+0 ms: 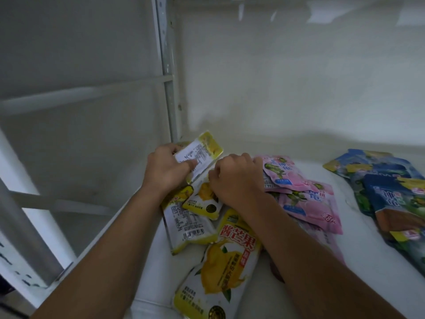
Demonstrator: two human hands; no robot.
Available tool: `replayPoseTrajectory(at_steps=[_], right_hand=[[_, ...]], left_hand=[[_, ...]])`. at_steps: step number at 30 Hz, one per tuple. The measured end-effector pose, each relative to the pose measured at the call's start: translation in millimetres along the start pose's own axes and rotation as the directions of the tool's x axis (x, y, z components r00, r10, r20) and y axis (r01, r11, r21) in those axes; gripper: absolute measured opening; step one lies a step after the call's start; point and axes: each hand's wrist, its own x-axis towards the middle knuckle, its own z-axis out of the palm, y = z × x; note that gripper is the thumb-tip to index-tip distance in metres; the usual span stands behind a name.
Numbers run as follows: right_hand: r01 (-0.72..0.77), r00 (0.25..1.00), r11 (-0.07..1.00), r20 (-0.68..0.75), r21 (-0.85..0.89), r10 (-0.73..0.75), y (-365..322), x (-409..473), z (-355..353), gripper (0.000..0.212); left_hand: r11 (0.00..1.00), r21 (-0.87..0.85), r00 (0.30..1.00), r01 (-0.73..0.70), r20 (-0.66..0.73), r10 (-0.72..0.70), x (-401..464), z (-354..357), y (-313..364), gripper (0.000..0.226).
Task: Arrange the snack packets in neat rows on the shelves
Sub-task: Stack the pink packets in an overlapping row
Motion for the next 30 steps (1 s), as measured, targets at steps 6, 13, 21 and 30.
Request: replayPoseTrajectory(at_steps=[6, 13, 21, 30], right_hand=[[-0.097, 0.981, 0.734, -0.059, 0.672, 0.183, -4.0, 6.4, -1.2, 0.047], [-0.132, 0.944, 0.082, 0.100, 0.988, 0.314, 0.6, 16.1, -14.4, 0.008], [-0.153, 0.957, -0.010, 0.151, 0.988, 0.249, 2.6, 11.6, -17.6, 0.011], [0.034, 0.959, 0.090, -0.058, 0.995, 0.278, 2.4, 13.6, -11.6, 0.050]], left_hand=[[0.902, -0.430, 0.996, -0.033, 0.063, 0.067, -7.3, 0.0, 7.1, 0.013], [0.832, -0.553, 0.926, -0.031, 0.299, 0.233, -10.1, 2.9, 9.3, 0.028], [0.817, -0.576, 0.921, -0.041, 0.296, 0.254, -10.8, 0.2, 7.5, 0.032], [0.783, -0.621, 0.906, 0.026, 0.347, 0.245, -12.2, -3.1, 9.5, 0.021]])
